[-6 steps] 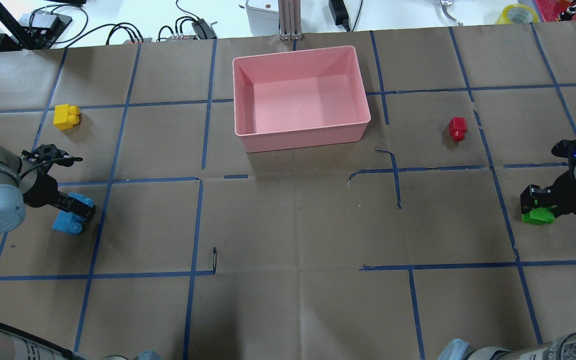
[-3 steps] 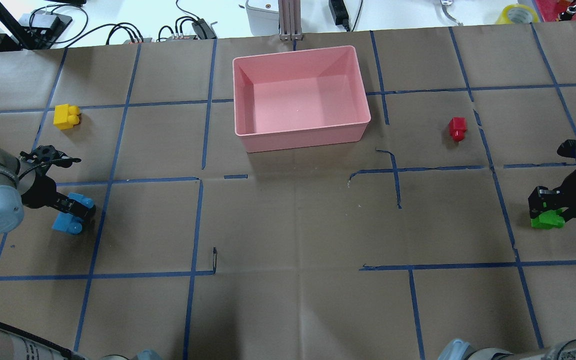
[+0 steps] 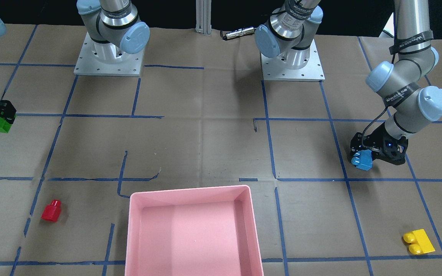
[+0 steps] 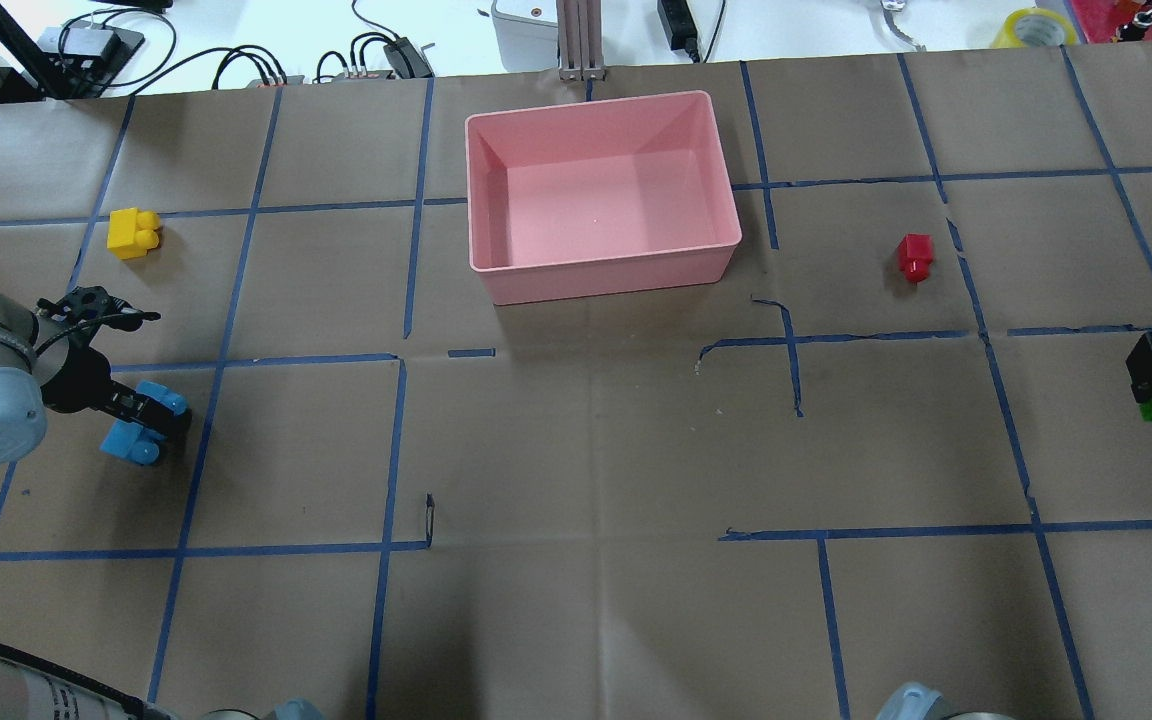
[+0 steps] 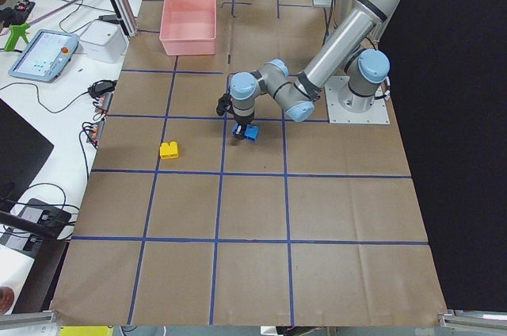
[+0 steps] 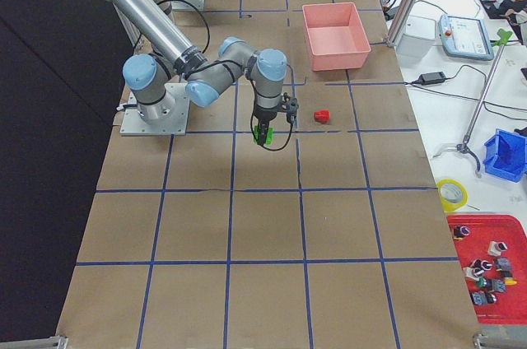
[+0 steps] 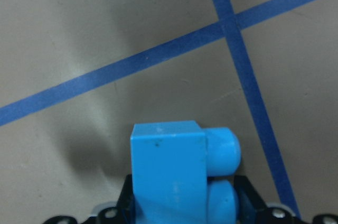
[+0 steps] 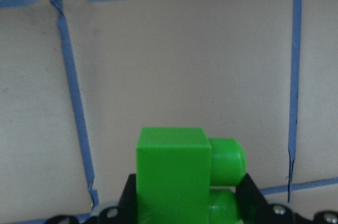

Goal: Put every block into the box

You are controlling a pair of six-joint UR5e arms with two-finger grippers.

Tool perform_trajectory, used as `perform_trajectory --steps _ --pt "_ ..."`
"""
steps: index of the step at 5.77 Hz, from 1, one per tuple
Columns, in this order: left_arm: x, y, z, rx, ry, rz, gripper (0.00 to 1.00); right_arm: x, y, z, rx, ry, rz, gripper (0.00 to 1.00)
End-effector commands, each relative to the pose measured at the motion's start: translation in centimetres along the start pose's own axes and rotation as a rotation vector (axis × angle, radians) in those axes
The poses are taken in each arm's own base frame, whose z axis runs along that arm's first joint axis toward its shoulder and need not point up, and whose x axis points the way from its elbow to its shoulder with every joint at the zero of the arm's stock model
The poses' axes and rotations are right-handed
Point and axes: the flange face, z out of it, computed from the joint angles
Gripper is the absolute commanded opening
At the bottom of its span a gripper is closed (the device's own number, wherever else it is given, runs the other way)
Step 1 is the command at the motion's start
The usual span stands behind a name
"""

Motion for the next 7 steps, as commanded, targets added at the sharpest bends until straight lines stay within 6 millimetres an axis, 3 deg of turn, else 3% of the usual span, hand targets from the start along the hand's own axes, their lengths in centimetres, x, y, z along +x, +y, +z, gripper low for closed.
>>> perform_trajectory --steps 1,2,3,4,5,6,7 --pt "-1.4 -1.7 -4.9 0.045 -0.066 -0.037 0.0 -8.3 -4.1 -10.5 0.091 -0.01 -0.169 0.05" --pt "-2.9 -3.2 -10.2 0.032 -0.033 -0.069 0.0 -14.3 -7.3 -12.8 0.156 -0.074 -0.175 0.05" --pt "-4.9 -5.1 -16.8 0.014 -0.003 -0.122 0.0 -22.1 -10.7 -14.8 0.207 -0.163 -0.182 0.05" --pt "-5.2 -7.3 -23.0 0.016 0.038 -0.224 0.0 -29.6 -14.6 -15.5 0.224 -0.203 -0.224 0.05" --pt "-2.6 -9.9 -27.3 0.019 0.05 -0.283 0.0 -36.2 -19.2 -14.4 0.225 -0.213 -0.278 0.05" --pt "0.1 -12.3 -29.8 0.028 0.039 -0.332 0.0 -41.9 -22.1 -13.4 0.228 -0.224 -0.284 0.05" --pt "3.0 -15.3 -29.7 0.033 0.043 -0.379 0.0 -45.5 -22.8 -11.6 0.22 -0.232 -0.265 0.05"
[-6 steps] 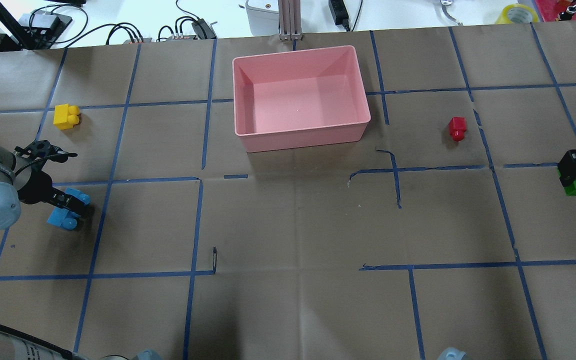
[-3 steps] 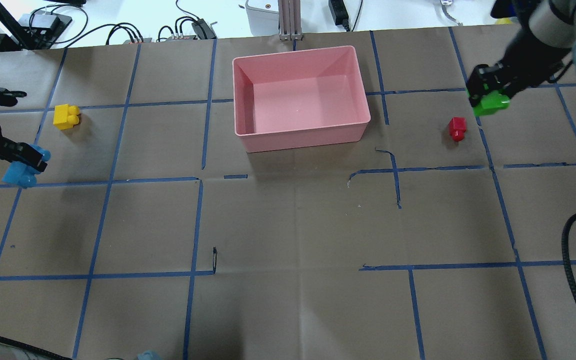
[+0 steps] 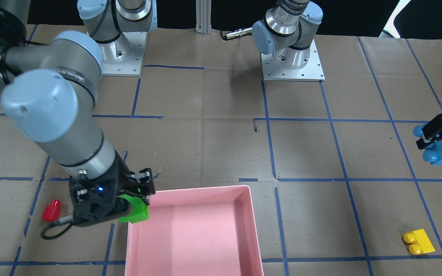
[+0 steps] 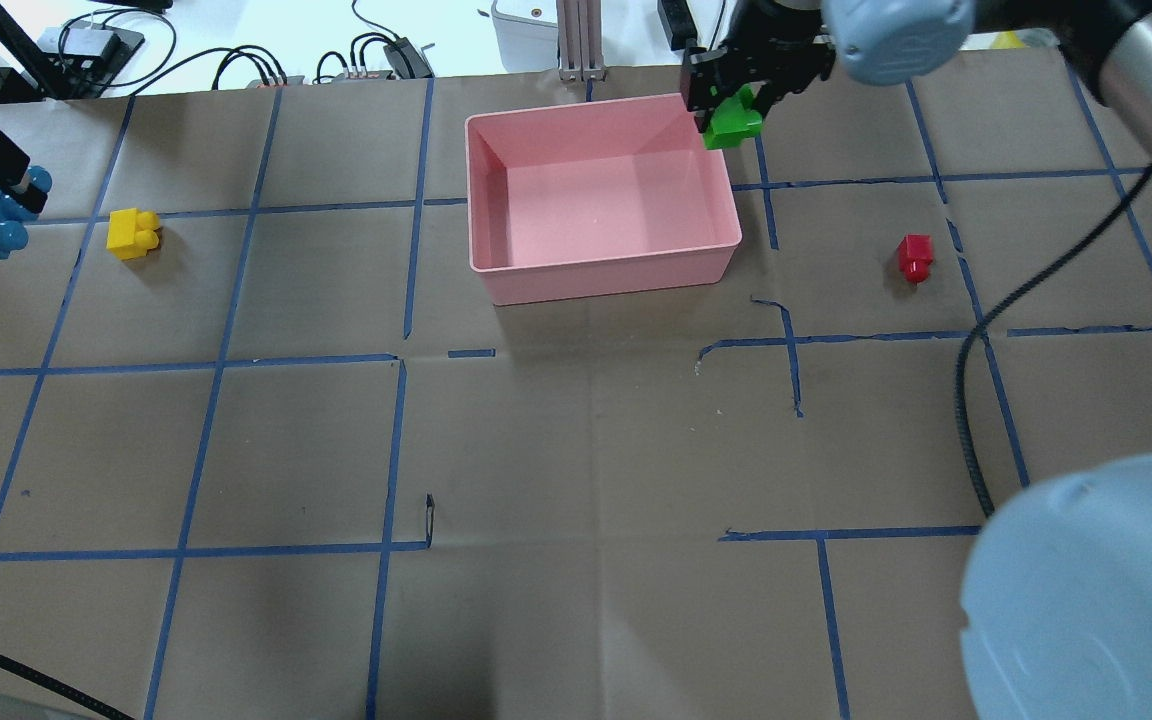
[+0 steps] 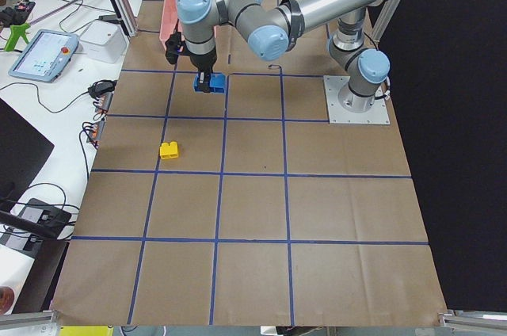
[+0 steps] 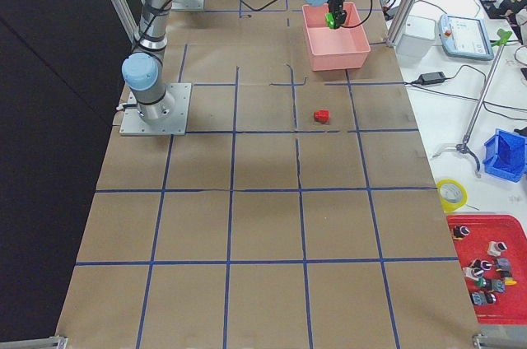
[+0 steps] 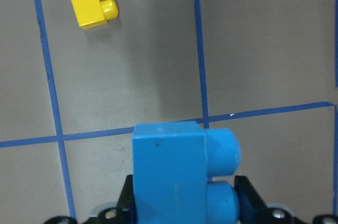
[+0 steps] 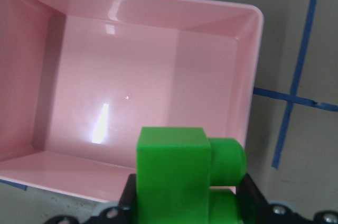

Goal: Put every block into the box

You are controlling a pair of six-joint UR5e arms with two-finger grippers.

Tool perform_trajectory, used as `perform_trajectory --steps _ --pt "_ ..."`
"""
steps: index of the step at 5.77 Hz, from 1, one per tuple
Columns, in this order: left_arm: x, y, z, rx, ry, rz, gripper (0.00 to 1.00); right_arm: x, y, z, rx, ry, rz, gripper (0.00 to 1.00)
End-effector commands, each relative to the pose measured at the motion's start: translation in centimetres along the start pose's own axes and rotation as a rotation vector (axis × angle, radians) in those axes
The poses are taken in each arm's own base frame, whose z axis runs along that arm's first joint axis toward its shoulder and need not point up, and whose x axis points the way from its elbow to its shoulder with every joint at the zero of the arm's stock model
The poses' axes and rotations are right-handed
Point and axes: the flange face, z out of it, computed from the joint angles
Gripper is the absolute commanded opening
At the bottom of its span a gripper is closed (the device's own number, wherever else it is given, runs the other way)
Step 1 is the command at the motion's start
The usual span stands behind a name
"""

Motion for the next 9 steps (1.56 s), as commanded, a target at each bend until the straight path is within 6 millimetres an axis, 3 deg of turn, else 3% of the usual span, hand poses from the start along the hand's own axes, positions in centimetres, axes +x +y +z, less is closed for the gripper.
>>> perform_trajectory --steps 1,2,3,4,6,7,8,9 --pt "7.7 -4.9 1.0 0.009 0.0 -0.075 0.0 -4.9 -1.8 3.7 0.01 -0.019 0.052 0.11" --pt "11.4 -8.5 1.9 0.019 -0.008 -0.099 0.0 -5.4 -1.9 4.3 0.008 -0.053 0.051 0.41" --pt "14.5 -12.2 3.6 0.022 -0.004 -0.122 0.0 -5.4 -2.5 4.0 0.047 -0.056 0.048 0.99" --pt "17.5 -14.7 5.3 0.021 -0.001 -0.144 0.0 -5.3 -2.6 4.6 0.04 -0.055 0.051 1.0" --pt "22.3 -16.9 8.1 0.015 0.004 -0.188 0.0 -5.0 -2.1 4.0 0.036 -0.036 0.04 1.0" --pt "26.6 -17.5 9.6 0.037 0.006 -0.205 0.0 -3.4 -1.5 2.0 0.032 -0.021 0.063 1.0" --pt "31.5 -18.0 12.7 0.042 0.011 -0.225 0.0 0.1 0.7 -0.4 -0.026 -0.011 0.106 1.0" --pt "35.7 -17.5 14.5 0.037 0.007 -0.234 0.0 3.9 4.4 -3.7 -0.061 -0.001 0.121 0.99"
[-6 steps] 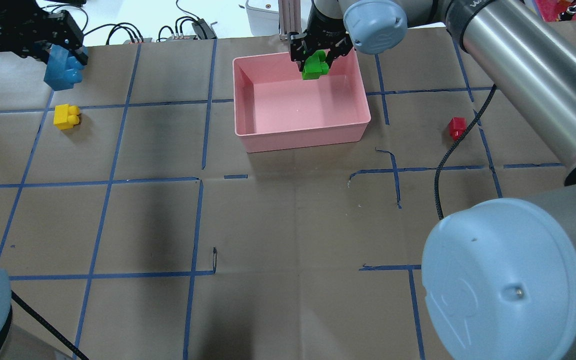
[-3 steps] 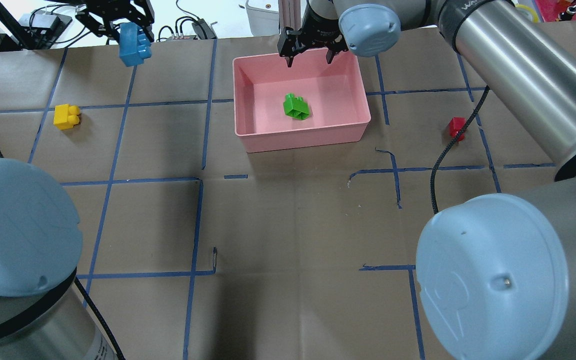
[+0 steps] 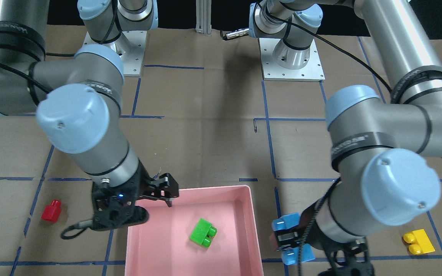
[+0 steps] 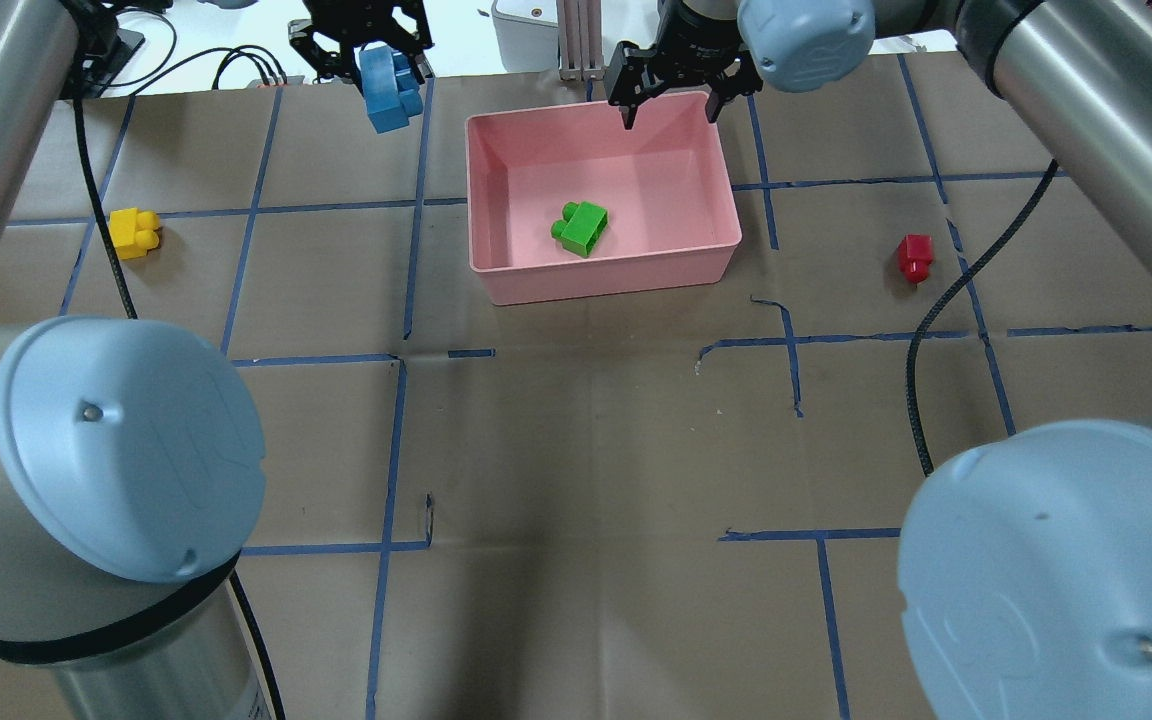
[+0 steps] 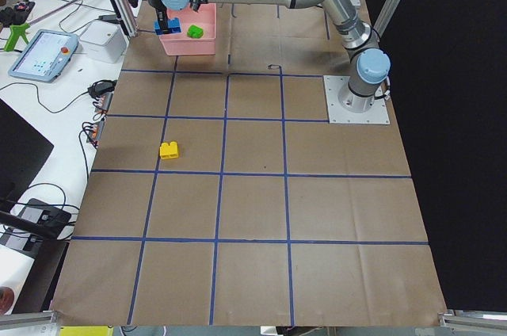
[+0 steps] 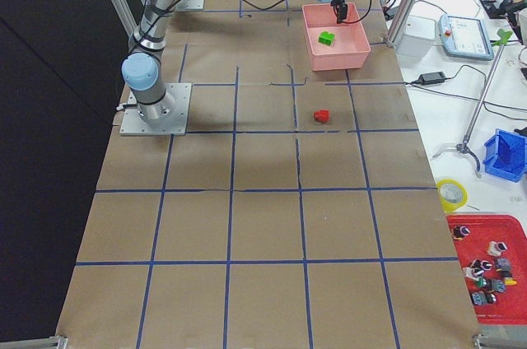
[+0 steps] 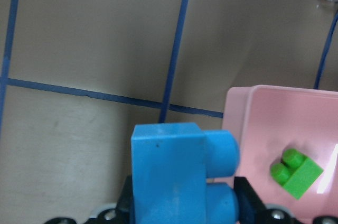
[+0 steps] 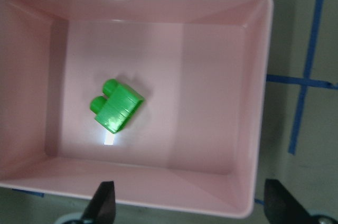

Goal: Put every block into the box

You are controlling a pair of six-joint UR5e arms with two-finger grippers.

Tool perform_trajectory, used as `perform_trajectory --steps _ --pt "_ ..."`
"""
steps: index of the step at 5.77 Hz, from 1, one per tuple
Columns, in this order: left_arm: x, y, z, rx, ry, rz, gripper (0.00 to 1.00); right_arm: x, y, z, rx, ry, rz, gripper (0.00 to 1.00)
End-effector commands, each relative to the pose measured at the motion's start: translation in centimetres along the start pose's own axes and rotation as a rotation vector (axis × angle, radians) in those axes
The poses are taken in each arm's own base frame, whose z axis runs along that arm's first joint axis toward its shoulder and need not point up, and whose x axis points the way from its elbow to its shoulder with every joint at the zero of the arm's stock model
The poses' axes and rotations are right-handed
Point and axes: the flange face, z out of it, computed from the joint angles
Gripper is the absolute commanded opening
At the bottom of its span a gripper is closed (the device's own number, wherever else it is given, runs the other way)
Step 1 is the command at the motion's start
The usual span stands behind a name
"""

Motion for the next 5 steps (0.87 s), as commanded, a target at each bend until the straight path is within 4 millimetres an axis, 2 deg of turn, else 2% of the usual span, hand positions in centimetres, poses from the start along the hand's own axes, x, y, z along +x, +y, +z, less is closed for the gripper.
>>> perform_trajectory --steps 1,2,3,4,5 --pt "7.4 2.8 3.4 -0.007 -0.005 -0.02 0.0 8.1 7.9 -6.7 -0.063 0.076 0.08 0.99" --pt "9.8 4.4 4.1 -0.016 -0.006 -0.032 0.0 13.1 12.3 -4.9 -0.078 0.104 0.09 0.99" --pt "10.1 4.6 5.2 -0.027 -0.011 -0.029 0.22 17.7 13.5 -3.2 0.073 0.152 0.128 0.99" --pt "10.0 4.1 6.9 -0.006 -0.003 -0.017 0.81 21.9 14.3 -0.7 0.135 0.18 0.184 0.99" --pt "10.2 3.9 8.0 0.001 0.0 -0.024 0.99 23.7 15.7 3.7 0.15 0.19 0.207 0.99"
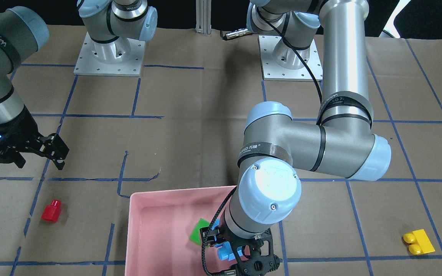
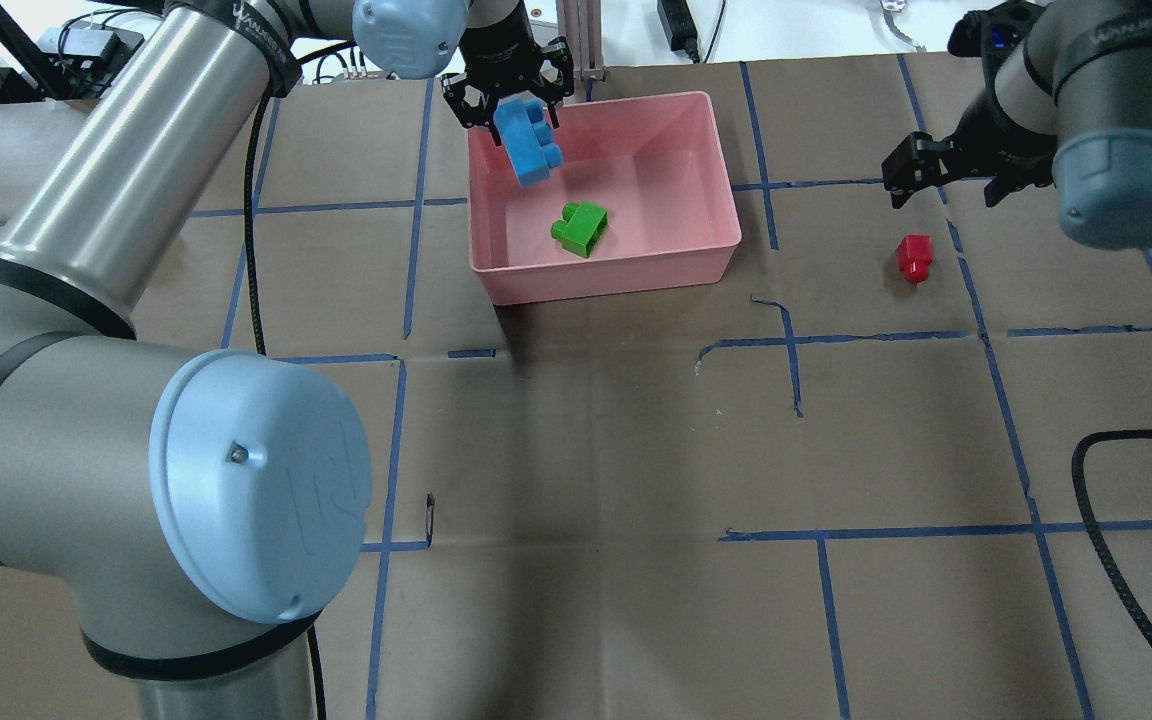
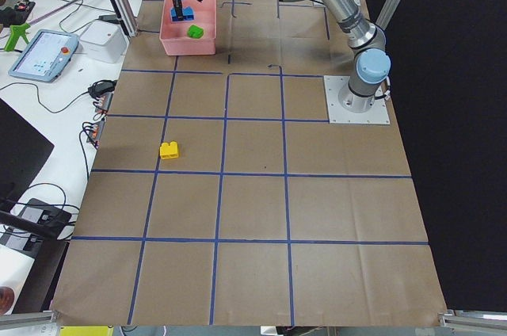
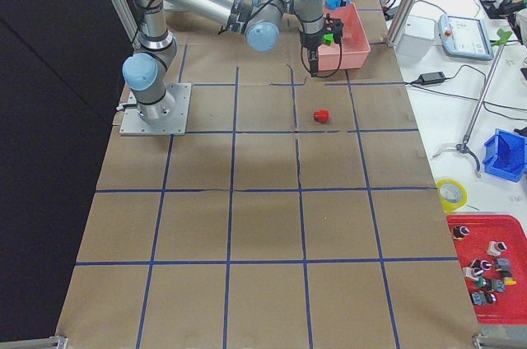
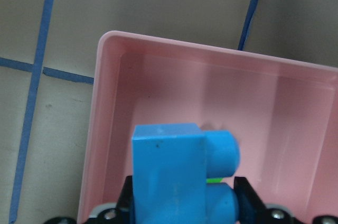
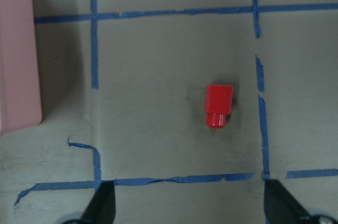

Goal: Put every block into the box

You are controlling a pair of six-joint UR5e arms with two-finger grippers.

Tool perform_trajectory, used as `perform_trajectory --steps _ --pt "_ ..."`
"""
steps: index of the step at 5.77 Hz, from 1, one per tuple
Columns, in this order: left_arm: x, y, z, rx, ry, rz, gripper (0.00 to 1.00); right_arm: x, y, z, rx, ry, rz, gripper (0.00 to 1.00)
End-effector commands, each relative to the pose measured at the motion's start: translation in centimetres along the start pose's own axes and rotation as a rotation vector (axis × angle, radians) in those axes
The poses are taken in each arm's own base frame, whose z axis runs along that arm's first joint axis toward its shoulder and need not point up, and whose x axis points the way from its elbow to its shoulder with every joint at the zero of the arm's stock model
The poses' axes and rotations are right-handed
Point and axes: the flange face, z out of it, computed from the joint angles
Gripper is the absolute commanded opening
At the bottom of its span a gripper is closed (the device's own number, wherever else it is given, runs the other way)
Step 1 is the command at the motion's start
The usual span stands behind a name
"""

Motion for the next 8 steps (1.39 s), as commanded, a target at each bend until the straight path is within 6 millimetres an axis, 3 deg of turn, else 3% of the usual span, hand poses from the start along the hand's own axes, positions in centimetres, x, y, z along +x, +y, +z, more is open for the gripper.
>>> perform_trajectory --steps 1,2,3,4,5,6,7,8 --pt "0.0 -0.2 -1.5 0.042 0.02 0.006 0.99 1.9 2.4 7.7 0.054 0.02 0.04 0.99" --pt "-2.3 -0.7 -6.0 0.073 0.028 0.01 1.0 2.2 2.0 11.3 0.05 0.016 0.041 0.99" --pt "-8.9 -1.7 -10.9 0.061 0.01 0.048 1.0 2.4 1.7 14.1 0.071 0.02 0.038 0.99" --pt "-15.4 -2.3 -14.2 0.027 -0.009 0.087 1.0 2.5 1.9 16.5 0.055 0.01 0.04 0.99" --pt "-19.7 -3.1 -14.8 0.025 -0.029 0.152 1.0 2.6 1.7 17.1 0.051 0.008 0.039 0.99" --pt "-26.9 -4.9 -14.4 0.011 -0.072 0.136 1.0 2.8 1.1 17.0 0.059 0.009 0.038 0.99" --pt "-32.7 -6.1 -14.2 0.002 -0.076 0.072 1.0 3.0 0.3 16.8 0.073 0.014 0.033 0.99" --pt "-37.0 -7.3 -13.4 0.001 -0.129 0.023 1.0 3.5 0.2 17.4 0.066 0.013 0.039 0.99"
